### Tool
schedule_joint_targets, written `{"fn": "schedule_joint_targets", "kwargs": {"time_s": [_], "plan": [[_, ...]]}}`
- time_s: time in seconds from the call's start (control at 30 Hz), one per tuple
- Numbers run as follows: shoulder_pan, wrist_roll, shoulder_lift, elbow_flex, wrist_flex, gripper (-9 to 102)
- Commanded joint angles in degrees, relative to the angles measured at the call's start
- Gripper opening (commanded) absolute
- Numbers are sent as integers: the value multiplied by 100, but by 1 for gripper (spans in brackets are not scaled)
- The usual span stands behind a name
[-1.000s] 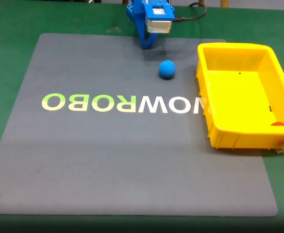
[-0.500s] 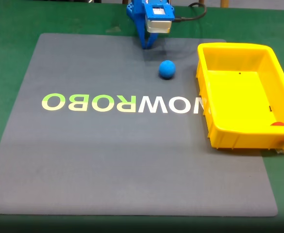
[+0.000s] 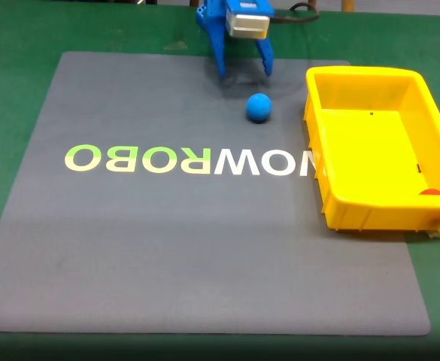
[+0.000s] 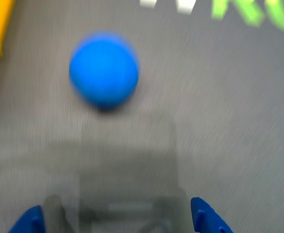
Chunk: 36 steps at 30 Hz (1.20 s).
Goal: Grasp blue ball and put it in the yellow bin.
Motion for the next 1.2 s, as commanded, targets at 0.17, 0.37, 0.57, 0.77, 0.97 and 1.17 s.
{"fn": "schedule_joint_targets", "kwargs": {"time_s": [0.17,0.37,0.57,0.77,0.97,1.17], "plan": [[-105,79,62,-149,-896,38],[-448,272,-589,-492,-1107,37],[-598,571,-2681,-1793,-1538,37],[-694,624,-4280,-2698,-1828,38],[-686,554,-5555,-3340,-2013,37],[-598,492,-6645,-3850,-2241,37]]}}
